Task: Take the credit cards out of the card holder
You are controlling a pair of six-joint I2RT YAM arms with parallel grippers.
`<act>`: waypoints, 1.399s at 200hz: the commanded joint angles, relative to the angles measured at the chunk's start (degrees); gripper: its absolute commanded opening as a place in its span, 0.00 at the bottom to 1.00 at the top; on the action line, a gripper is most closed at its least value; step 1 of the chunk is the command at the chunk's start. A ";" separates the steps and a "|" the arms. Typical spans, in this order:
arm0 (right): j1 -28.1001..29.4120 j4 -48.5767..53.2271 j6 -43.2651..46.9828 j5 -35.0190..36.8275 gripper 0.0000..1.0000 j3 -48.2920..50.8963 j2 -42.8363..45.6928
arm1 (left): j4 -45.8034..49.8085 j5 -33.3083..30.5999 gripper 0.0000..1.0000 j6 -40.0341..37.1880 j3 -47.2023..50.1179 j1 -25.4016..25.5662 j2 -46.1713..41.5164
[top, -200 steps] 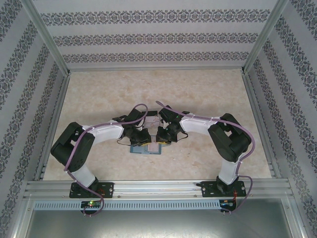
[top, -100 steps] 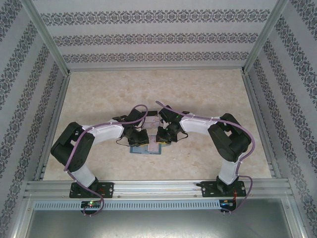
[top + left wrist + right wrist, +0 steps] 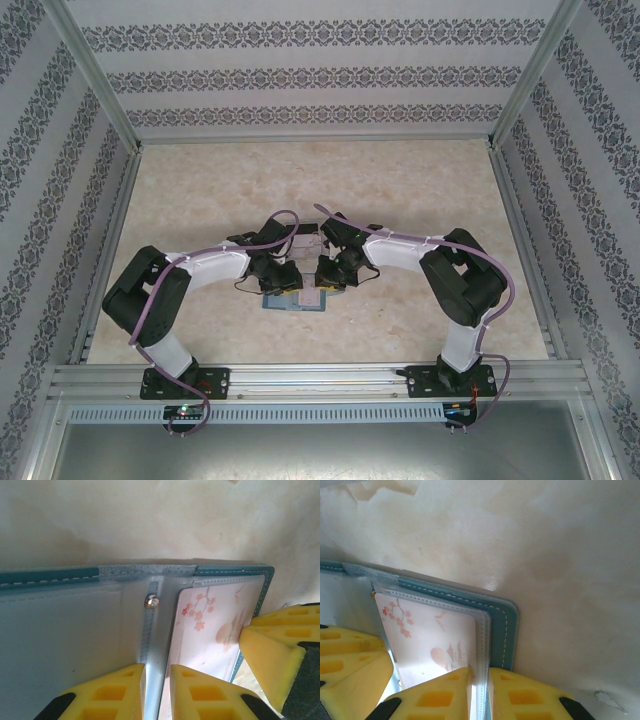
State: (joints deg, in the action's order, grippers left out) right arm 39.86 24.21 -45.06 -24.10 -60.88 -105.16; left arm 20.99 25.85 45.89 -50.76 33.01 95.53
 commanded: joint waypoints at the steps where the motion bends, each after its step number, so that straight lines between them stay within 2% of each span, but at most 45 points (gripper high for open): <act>1: -0.48 2.20 0.67 0.46 0.17 0.60 -1.70 | 0.23 -0.18 0.20 -0.27 -0.07 -0.70 1.22; 31: -0.46 2.07 0.68 0.18 0.18 0.51 -1.97 | -0.69 0.88 0.23 -0.34 0.02 -0.67 2.03; 76: -0.45 2.25 0.92 0.21 0.17 0.50 -1.97 | 3.94 -2.51 0.23 -1.87 -1.03 -0.71 3.22; 168: -0.48 2.97 0.85 0.75 0.18 0.61 -1.15 | 8.19 -6.75 0.14 -2.94 -2.33 -0.68 0.27; 228: 0.12 4.45 -0.63 2.42 0.17 -0.25 5.34 | 1.15 -1.42 0.15 -0.29 -0.86 -0.71 -3.58; 280: 1.15 0.07 -2.82 -1.00 0.17 -0.03 3.30 | -4.34 3.99 0.14 2.26 -0.16 -0.76 -3.36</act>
State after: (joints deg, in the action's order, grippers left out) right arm 40.03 25.85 -46.39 -23.68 -60.88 -100.79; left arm 21.28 26.15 45.84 -52.14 32.88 92.99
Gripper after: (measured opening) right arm 0.171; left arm 0.141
